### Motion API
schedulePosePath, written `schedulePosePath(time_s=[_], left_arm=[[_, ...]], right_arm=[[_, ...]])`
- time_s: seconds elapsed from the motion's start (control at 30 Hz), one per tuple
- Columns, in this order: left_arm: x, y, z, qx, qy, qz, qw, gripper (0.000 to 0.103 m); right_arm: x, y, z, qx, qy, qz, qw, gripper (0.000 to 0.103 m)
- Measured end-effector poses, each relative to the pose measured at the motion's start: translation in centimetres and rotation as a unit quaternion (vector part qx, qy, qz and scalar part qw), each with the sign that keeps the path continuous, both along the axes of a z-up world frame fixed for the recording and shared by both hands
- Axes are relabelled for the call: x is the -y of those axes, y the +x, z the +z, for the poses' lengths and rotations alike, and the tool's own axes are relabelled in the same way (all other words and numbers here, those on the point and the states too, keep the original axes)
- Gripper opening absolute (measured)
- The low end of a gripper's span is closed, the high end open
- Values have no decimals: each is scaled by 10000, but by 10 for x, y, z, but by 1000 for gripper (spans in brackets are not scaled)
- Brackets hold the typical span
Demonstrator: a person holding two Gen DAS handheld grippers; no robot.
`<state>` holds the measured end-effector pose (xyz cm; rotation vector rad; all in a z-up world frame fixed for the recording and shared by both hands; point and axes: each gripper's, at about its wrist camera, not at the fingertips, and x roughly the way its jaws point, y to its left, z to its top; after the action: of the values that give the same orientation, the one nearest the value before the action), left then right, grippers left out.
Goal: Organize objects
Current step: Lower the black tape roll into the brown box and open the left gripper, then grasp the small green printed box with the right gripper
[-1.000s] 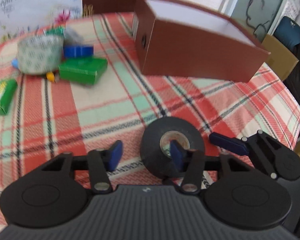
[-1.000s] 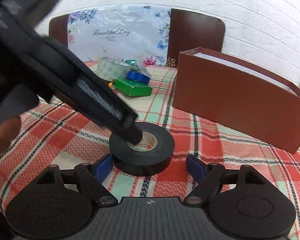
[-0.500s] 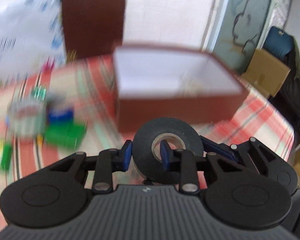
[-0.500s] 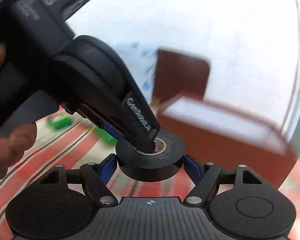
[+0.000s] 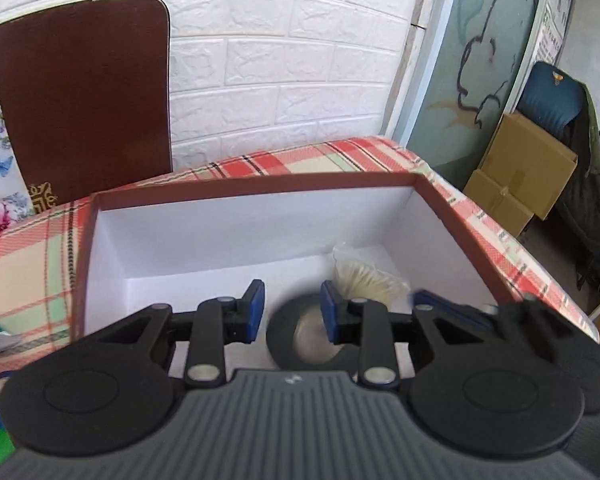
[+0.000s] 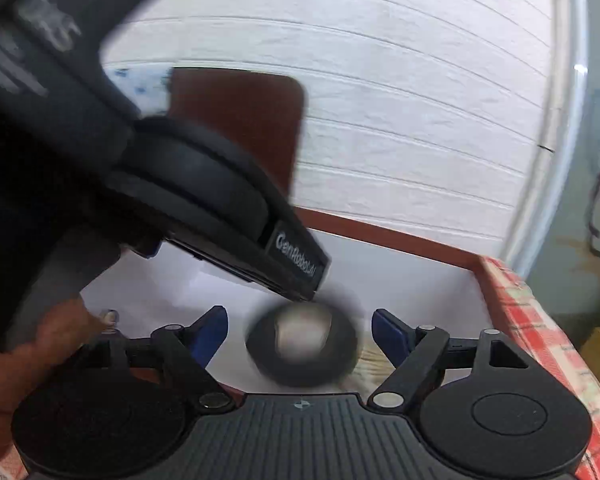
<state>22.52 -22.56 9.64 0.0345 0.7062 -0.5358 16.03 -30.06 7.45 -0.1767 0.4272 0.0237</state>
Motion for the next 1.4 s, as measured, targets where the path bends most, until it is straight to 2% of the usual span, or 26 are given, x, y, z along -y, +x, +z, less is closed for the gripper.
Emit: schedulePosePath(time_s=[0.23, 0.37, 0.43, 0.57, 0.67, 0.73, 0.8, 0.87, 0.97, 1.07, 1.17, 1.23, 1.3, 1.37, 1.4], left_arm=[[-2, -29, 11, 325, -90, -284, 9990, 41], [-5, -54, 24, 617, -157, -457, 9969, 44], [-12, -70, 31, 793, -183, -506, 9954, 45], [-40, -101, 34, 927, -242, -503, 9941, 51], [-78, -127, 23, 1076, -25, -210, 9940, 54], [-110, -137, 6, 1013, 220, 117, 9945, 55], [-146, -142, -16, 774, 417, 576, 9945, 55], [-187, -145, -38, 499, 558, 1091, 9912, 55], [-250, -148, -58, 300, 625, 1863, 9800, 55], [-306, -142, -67, 244, 490, 2571, 9648, 55], [-346, -130, -81, 261, 436, 3331, 9415, 55], [-371, -133, -97, 287, 177, 3826, 9233, 55], [-386, -145, -96, 484, -451, 3957, 9160, 56], [-393, -146, -96, 517, -635, 4168, 9053, 56], [-396, -146, -96, 532, -784, 4179, 9036, 56]], right_arm=[[-2, -41, -2, 432, 454, -429, 9971, 78], [-13, -64, -4, 497, 746, -586, 9943, 83], [-19, -91, -9, 385, 874, -616, 9935, 84], [-35, -107, -30, -255, 1353, -441, 9895, 84], [-66, -114, -55, -775, 1446, -119, 9864, 83], [-85, -107, -68, -1135, 1493, 200, 9820, 79], [-109, -116, -70, -1132, 1363, 468, 9831, 83], [-130, -118, -70, -1086, 1224, 689, 9841, 82], [-159, -111, -74, -1207, 1041, 987, 9823, 83], [-184, -105, -68, -1108, 717, 1279, 9830, 77], [-209, -86, -61, -1117, 687, 1542, 9793, 73], [-226, -74, -58, -1185, 840, 1793, 9730, 70], [-251, -62, -61, -1099, 605, 2012, 9715, 71], [-278, -52, -64, -919, 229, 2290, 9688, 71], [-290, -47, -66, -847, 93, 2431, 9662, 73]])
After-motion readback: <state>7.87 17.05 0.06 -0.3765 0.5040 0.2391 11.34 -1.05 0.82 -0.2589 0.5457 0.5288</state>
